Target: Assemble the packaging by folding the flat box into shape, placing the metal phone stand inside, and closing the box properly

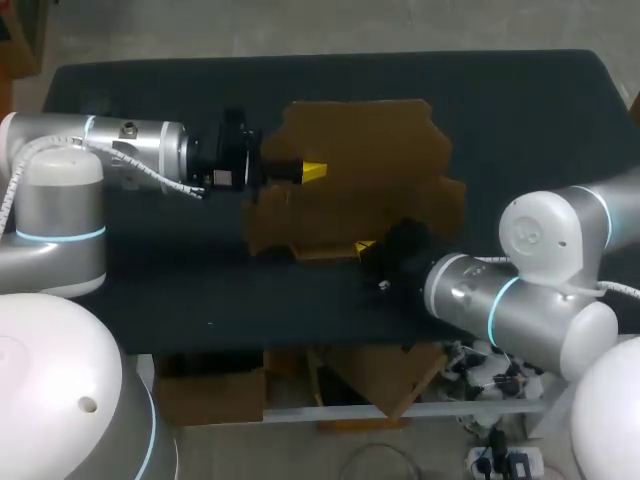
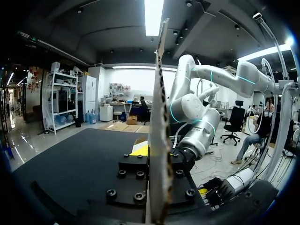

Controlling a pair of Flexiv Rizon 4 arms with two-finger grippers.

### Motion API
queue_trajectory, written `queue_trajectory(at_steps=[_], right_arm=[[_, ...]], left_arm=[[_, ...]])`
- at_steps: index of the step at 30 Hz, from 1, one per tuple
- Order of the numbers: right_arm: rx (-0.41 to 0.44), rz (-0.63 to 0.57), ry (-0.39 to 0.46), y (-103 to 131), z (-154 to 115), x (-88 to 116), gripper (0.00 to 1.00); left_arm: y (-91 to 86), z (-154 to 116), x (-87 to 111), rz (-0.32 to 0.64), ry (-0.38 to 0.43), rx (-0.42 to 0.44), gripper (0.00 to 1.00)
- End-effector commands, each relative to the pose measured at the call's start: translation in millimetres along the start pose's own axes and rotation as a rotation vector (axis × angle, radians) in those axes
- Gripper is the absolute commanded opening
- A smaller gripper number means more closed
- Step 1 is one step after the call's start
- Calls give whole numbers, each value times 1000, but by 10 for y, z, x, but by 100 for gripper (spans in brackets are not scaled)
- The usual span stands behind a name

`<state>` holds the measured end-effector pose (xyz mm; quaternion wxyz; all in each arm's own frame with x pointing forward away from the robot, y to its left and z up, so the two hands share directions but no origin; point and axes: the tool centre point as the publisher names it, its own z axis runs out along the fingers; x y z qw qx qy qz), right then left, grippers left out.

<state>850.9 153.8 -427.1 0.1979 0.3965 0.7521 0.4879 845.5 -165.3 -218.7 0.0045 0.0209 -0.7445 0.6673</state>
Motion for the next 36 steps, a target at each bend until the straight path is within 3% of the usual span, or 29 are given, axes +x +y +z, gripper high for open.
queue_trajectory(at_steps=[1, 36], right_arm=[[-7, 0, -4, -41, 22, 4, 0], [-7, 0, -4, -41, 22, 4, 0]], left_arm=[[35, -8, 65, -3, -8, -3, 0], [89, 25, 165, -70, -18, -11, 0]])
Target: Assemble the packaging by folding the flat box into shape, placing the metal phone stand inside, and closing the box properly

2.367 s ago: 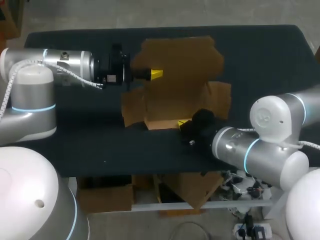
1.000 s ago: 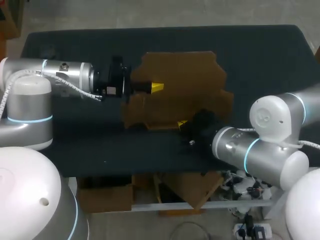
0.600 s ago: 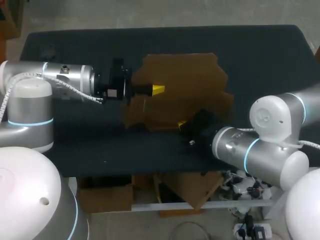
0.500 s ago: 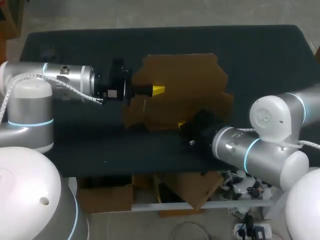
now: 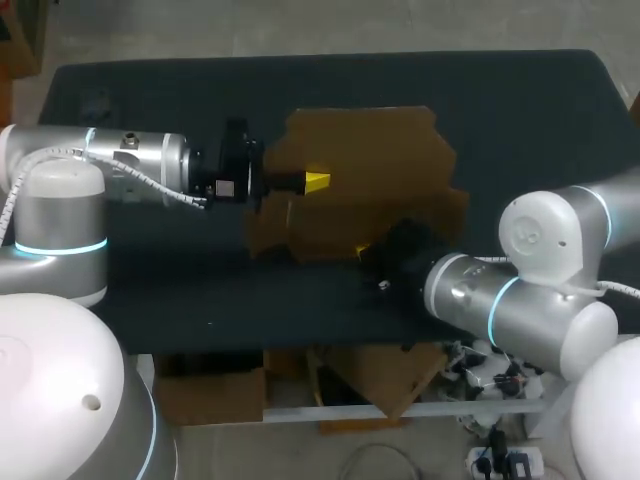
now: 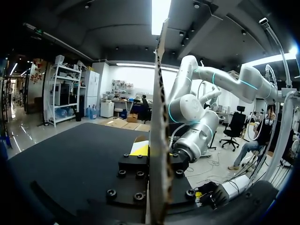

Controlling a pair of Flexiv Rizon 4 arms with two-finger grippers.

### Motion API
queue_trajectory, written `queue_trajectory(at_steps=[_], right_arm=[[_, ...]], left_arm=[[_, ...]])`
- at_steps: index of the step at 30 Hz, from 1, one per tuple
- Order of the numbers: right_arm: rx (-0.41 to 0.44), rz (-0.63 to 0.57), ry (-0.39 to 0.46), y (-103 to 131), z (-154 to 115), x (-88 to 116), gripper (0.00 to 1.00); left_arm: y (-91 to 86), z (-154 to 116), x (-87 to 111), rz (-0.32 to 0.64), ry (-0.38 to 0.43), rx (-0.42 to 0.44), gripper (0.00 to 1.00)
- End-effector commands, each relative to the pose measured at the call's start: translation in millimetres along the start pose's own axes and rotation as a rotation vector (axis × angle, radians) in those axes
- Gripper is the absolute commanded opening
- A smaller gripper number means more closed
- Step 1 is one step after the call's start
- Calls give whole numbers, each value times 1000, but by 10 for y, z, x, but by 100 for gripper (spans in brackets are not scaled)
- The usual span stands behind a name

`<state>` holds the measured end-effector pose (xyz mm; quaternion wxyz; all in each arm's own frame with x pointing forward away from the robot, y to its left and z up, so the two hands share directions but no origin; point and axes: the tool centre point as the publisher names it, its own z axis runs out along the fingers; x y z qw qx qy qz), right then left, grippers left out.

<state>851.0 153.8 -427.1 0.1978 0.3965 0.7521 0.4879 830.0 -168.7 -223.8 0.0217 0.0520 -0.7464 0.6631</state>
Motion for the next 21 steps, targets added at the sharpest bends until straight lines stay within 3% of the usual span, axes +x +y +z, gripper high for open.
queue_trajectory(at_steps=[1, 21], right_arm=[[-7, 0, -4, -41, 21, 5, 0], [-7, 0, -4, -41, 21, 5, 0]], left_arm=[[38, -12, 8, -1, -2, -1, 0], [40, -30, 1, -2, -3, -5, 0]])
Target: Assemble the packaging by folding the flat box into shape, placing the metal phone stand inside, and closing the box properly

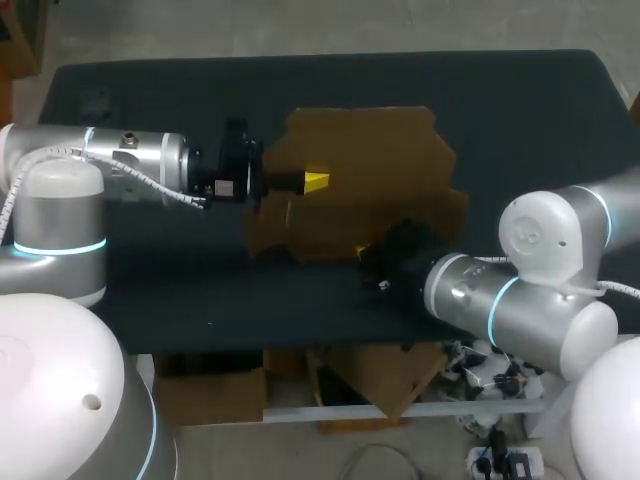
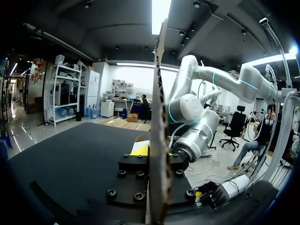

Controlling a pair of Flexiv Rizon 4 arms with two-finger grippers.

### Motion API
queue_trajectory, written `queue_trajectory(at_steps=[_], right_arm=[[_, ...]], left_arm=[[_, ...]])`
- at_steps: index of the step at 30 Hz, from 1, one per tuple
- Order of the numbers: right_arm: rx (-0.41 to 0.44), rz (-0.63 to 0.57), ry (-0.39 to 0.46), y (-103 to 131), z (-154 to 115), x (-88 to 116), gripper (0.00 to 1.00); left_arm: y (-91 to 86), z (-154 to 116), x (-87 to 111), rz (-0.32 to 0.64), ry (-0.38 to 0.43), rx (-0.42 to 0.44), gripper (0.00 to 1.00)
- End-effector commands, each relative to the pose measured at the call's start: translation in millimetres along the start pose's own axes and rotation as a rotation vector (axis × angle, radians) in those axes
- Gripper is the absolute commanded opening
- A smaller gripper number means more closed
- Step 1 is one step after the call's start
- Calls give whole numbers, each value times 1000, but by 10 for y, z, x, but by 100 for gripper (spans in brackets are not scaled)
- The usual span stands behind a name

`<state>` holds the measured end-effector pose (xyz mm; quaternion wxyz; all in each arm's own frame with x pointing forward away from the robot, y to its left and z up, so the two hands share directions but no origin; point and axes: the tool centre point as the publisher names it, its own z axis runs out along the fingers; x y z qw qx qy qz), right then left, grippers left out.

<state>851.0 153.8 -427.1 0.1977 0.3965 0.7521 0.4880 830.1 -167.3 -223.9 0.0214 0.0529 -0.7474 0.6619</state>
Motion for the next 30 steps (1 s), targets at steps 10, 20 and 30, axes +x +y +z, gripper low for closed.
queue_trajectory(at_steps=[10, 20, 30], right_arm=[[-7, -1, -5, -41, 21, 4, 0], [-7, -1, -5, -41, 21, 4, 0], [-7, -1, -5, -41, 21, 4, 0]], left_arm=[[34, -16, -2, -5, 0, -6, 0], [42, -16, -29, -4, -6, -7, 0], [42, -16, -29, -4, -6, -7, 0]])
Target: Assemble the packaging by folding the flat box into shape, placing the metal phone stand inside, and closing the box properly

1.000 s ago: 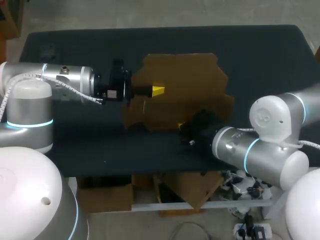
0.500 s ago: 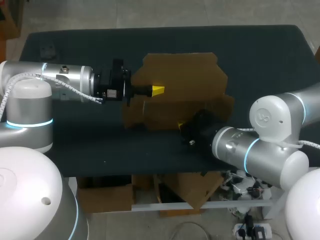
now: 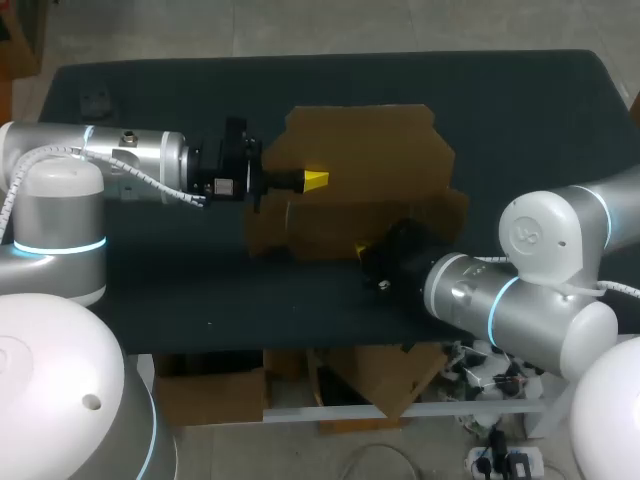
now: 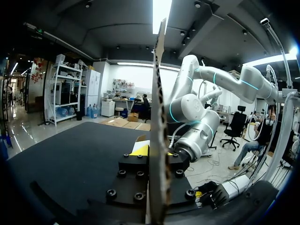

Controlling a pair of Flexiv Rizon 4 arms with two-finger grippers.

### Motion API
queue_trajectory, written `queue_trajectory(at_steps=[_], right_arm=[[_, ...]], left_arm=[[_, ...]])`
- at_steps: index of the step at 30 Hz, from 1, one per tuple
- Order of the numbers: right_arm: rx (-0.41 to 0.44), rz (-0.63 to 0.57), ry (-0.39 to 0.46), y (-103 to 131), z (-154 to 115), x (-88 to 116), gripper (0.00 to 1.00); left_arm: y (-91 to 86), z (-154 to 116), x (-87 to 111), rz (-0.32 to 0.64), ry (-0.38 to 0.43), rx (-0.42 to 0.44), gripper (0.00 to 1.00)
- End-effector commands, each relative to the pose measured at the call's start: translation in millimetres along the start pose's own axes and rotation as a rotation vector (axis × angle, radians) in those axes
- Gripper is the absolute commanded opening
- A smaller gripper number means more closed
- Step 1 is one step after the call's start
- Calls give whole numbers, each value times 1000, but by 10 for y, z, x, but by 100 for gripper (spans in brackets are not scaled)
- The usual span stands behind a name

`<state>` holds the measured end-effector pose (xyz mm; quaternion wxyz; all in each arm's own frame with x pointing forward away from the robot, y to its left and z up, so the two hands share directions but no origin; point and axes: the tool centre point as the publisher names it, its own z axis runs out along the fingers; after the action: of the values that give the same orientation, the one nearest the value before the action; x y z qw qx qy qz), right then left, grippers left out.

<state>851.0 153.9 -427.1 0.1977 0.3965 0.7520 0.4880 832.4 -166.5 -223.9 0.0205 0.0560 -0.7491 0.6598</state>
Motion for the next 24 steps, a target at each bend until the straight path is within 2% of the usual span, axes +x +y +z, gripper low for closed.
queue_trajectory(at_steps=[1, 11, 24], right_arm=[[-6, -1, -5, -41, 20, 4, 0], [-17, -9, -9, -10, -18, 2, 0], [-4, -2, 0, -30, 59, -22, 0]], left_arm=[[44, -9, -5, -1, 0, -1, 0], [44, -9, -5, -1, 0, -1, 0], [44, -9, -5, -1, 0, -1, 0]])
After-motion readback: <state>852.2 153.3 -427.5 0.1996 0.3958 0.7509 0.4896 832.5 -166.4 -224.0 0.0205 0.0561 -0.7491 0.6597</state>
